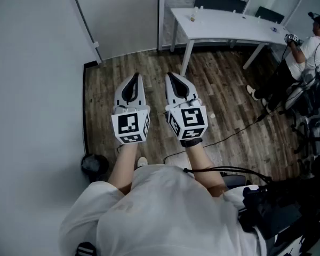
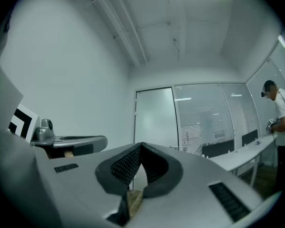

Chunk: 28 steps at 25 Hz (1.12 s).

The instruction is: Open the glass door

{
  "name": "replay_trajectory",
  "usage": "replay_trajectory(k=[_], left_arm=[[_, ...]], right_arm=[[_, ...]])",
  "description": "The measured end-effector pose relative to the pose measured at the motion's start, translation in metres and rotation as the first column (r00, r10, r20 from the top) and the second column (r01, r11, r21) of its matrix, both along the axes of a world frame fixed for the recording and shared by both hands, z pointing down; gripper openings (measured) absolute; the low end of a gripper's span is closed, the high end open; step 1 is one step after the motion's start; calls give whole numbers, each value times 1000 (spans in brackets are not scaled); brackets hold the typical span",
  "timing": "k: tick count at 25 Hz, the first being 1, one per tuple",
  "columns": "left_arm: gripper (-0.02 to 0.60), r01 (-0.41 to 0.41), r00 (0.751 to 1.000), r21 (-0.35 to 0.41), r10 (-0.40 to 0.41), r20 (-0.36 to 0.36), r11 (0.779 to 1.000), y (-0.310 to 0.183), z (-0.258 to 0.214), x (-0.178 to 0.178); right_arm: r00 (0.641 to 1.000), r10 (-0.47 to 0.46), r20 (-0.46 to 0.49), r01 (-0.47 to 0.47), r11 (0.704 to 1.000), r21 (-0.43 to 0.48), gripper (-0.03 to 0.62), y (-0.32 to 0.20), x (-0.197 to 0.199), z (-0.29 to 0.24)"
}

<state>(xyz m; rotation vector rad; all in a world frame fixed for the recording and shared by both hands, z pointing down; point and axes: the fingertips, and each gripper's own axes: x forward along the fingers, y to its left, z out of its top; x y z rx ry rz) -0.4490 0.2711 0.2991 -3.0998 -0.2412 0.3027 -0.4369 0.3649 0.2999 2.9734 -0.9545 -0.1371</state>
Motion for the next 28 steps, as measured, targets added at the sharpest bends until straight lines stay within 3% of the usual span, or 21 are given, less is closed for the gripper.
replay_trajectory(k=[5,10,15,23,28], left_arm=[[2,-21,999,-6,21,48,1000,-5,6,16],[2,-47,996,-20,48,72,999,-2,21,16],[2,-58,994,-15,59,92,998,-1,26,21],[3,-111,990,-14,112,88,994,-34,35,29],[2,-147,986,-61,152,73,987,-82,36,33]], right_arm=[[1000,28,-1,-28,1000,1,2,-1,11,-3],[993,94,68,-96,995,23,2,9,14,14],[994,68,91,-75,994,82,2,7,13,18],[992,80,99,-85,995,49,2,-41,19,35],[992,82,92,-88,995,56,2,-92,28,39]])
